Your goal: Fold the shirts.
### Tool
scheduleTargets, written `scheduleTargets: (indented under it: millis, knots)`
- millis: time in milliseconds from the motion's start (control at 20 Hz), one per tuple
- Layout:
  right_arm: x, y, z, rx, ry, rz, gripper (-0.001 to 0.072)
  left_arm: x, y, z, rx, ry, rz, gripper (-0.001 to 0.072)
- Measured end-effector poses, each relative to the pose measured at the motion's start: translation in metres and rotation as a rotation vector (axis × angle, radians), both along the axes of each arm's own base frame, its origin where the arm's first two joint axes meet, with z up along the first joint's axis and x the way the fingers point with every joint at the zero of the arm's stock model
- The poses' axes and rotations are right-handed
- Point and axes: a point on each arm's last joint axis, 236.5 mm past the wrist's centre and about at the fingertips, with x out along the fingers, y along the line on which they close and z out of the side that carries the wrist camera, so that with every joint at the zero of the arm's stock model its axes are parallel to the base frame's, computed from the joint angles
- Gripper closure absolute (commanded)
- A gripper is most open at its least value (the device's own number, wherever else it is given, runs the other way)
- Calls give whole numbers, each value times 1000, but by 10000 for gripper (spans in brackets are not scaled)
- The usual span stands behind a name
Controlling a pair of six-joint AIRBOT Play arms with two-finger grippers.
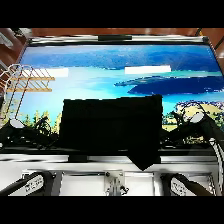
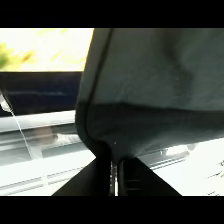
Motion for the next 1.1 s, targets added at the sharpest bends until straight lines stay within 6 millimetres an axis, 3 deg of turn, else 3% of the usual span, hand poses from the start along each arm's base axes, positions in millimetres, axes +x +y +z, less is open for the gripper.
scheduleTargets:
  millis: [400, 600, 700, 850, 1100]
  knots:
    - [-18, 15, -5, 57, 20, 63, 153, 10, 2, 6, 1, -26, -4, 673]
    - [-42, 30, -16, 66, 61, 138, 607, 12, 0, 8, -8, -32, 3, 673]
    - [-43, 33, -18, 52, 59, 152, 641, 13, -1, 9, -12, -37, 3, 673]
    - [-19, 29, -9, 14, -28, 164, 642, 23, 1, 15, -12, -74, -13, 675]
    - [55, 25, 51, -25, -276, 188, 643, 71, 11, 53, 5, -243, -77, 676]
